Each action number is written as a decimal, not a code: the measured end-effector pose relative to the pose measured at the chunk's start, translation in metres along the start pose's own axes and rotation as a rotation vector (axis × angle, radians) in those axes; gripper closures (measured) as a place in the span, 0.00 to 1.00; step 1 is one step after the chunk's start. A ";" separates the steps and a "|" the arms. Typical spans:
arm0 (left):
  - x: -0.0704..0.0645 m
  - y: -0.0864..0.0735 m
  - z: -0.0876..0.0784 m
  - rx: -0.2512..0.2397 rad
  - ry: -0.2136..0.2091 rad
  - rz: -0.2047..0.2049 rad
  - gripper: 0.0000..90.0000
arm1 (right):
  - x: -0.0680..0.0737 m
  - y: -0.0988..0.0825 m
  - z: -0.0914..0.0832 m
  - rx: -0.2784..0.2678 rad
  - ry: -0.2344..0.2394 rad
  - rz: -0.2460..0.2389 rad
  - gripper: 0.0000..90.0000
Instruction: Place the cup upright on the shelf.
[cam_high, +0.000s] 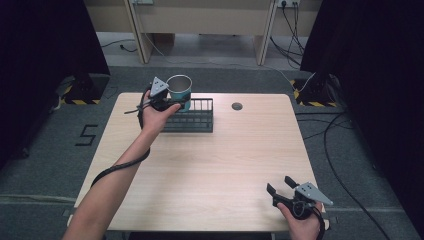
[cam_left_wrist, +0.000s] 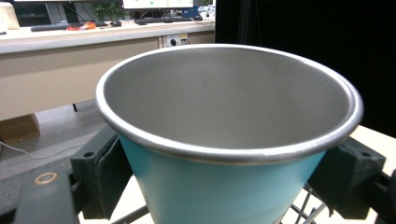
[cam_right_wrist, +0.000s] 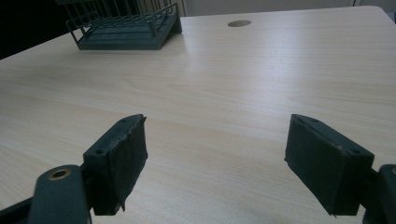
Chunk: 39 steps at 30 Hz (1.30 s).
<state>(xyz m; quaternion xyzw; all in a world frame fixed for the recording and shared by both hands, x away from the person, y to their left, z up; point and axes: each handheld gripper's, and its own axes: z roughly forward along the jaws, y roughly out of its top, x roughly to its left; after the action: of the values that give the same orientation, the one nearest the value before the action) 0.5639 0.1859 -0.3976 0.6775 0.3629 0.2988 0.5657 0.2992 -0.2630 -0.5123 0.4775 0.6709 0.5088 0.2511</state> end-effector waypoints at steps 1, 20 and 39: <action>-0.001 -0.002 0.002 0.007 0.002 0.001 0.17 | 0.000 0.000 0.000 -0.001 -0.001 0.001 0.24; -0.005 -0.027 0.026 0.093 0.032 -0.026 0.17 | 0.000 0.000 0.000 -0.003 0.001 -0.004 0.24; -0.005 -0.036 0.032 0.141 0.047 -0.031 0.17 | 0.001 0.000 0.000 0.002 0.003 -0.003 0.24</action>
<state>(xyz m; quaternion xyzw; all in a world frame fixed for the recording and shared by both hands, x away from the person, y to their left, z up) 0.5812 0.1673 -0.4384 0.7027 0.4067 0.2796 0.5124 0.2988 -0.2625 -0.5123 0.4762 0.6725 0.5083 0.2502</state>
